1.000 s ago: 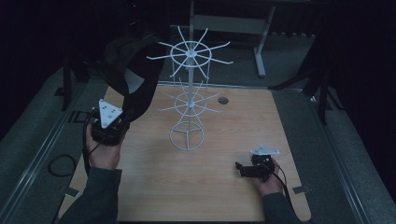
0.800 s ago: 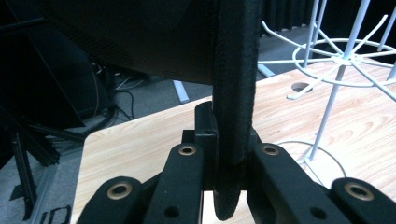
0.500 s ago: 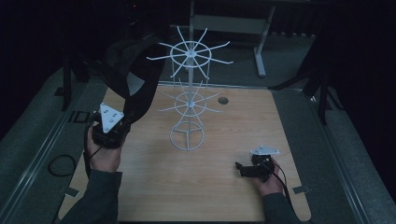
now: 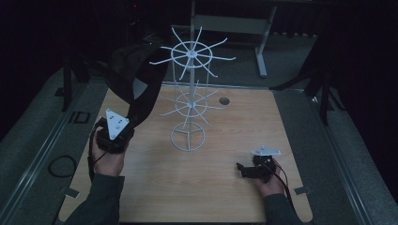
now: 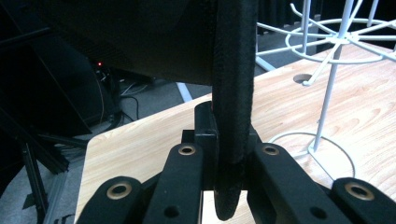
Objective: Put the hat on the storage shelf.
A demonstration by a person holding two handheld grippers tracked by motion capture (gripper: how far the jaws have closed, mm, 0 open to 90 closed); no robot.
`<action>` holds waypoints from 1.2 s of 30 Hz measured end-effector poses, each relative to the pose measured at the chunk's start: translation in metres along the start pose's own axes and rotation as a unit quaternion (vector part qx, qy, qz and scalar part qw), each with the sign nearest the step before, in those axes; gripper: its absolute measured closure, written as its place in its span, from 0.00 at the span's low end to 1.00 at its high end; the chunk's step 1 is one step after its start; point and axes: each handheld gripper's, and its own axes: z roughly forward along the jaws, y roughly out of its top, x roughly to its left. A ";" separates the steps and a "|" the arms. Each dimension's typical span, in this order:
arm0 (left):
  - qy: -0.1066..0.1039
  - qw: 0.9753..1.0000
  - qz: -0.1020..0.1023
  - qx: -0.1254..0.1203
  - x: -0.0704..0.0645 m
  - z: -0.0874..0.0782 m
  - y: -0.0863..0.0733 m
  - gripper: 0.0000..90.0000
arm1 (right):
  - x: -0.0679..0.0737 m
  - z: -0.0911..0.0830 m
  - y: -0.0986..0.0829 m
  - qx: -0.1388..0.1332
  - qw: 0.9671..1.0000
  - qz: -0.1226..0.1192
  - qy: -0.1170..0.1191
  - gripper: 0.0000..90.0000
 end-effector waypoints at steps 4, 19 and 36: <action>-0.005 1.000 0.011 0.002 -0.006 0.003 -0.005 0.95 | 0.000 0.000 0.000 0.000 1.000 -0.001 0.000 0.13; -0.051 0.999 0.002 -0.009 -0.010 0.004 -0.008 0.61 | 0.000 0.000 0.000 0.000 1.000 -0.001 -0.001 0.13; -0.078 0.996 -0.043 -0.015 -0.003 0.001 -0.015 0.26 | 0.000 0.000 0.000 0.000 1.000 -0.001 -0.001 0.13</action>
